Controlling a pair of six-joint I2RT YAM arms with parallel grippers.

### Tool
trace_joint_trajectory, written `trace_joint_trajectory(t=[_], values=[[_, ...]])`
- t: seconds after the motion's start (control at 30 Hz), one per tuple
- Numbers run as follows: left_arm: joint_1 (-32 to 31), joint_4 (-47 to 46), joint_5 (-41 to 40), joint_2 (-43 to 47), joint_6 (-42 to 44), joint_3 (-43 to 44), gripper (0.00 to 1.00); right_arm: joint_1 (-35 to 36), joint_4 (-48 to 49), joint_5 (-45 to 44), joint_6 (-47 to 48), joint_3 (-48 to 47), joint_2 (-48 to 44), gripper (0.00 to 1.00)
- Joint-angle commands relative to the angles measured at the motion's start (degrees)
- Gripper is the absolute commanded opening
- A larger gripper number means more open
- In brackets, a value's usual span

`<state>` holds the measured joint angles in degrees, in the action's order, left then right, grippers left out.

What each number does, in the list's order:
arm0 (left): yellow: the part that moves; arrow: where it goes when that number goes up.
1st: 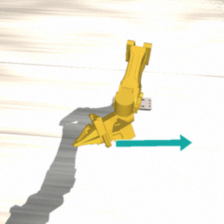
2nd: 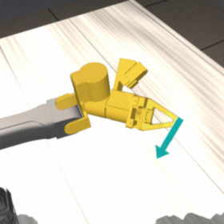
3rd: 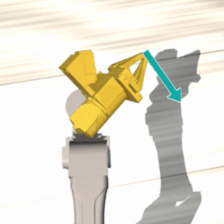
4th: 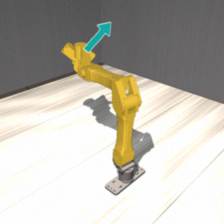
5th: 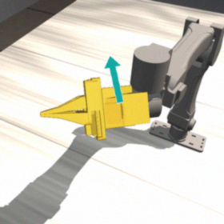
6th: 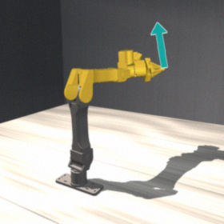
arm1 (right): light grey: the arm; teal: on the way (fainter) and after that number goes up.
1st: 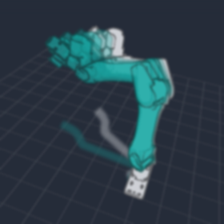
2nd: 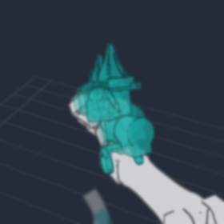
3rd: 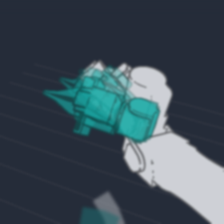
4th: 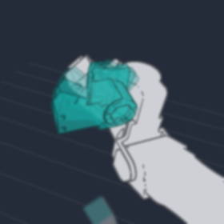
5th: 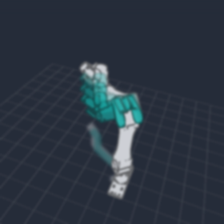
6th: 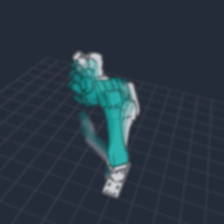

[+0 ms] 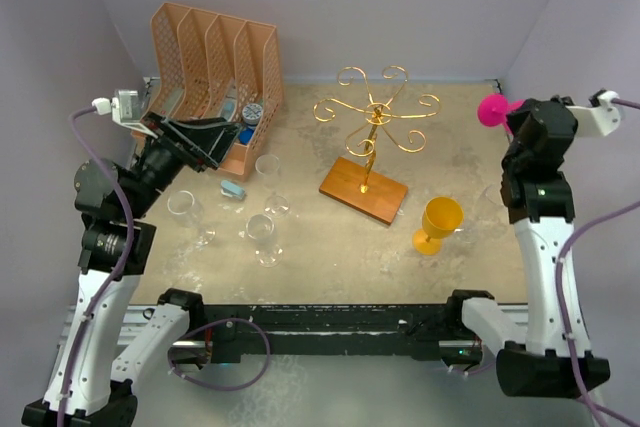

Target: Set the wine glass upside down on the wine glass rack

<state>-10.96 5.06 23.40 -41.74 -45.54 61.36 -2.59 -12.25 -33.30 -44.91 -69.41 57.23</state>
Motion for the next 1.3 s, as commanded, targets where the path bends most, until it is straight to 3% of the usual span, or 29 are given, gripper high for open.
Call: trace_joint_trajectory(t=[0.0, 0.17, 0.33, 0.63, 0.8, 1.07, 1.27], values=[[-0.2, -14.3, 7.0, -1.7, -10.7, -1.1, 0.73, -0.1, 5.1, 5.6, 1.0, -2.5, -4.3, 0.00], [-1.0, -31.1, 10.0, -5.6, -25.0, -6.5, 0.73, -0.1, 13.9, 16.9, 2.0, 0.2, -11.3, 0.00], [-7.9, -38.1, 7.8, -9.0, -26.9, -5.9, 0.73, -0.1, 23.2, 25.4, 0.9, 4.4, -17.7, 0.00], [-19.9, -39.0, 1.2, -20.2, -26.5, 1.2, 0.73, -0.1, 32.7, 40.7, -3.3, 7.4, -21.5, 0.00], [-27.4, -34.1, -8.1, -24.6, -22.9, 7.6, 0.73, -0.1, 36.9, 47.2, -8.1, 9.1, -21.2, 0.00], [-35.3, -38.3, -20.0, -27.1, -22.8, 8.3, 0.75, -0.1, 42.9, 51.8, -14.1, 11.4, -21.2, 0.00], [-45.1, -37.1, -27.0, -33.5, -15.5, 14.2, 0.71, -0.1, 47.1, 56.1, -17.1, 13.0, -20.8, 0.00]])
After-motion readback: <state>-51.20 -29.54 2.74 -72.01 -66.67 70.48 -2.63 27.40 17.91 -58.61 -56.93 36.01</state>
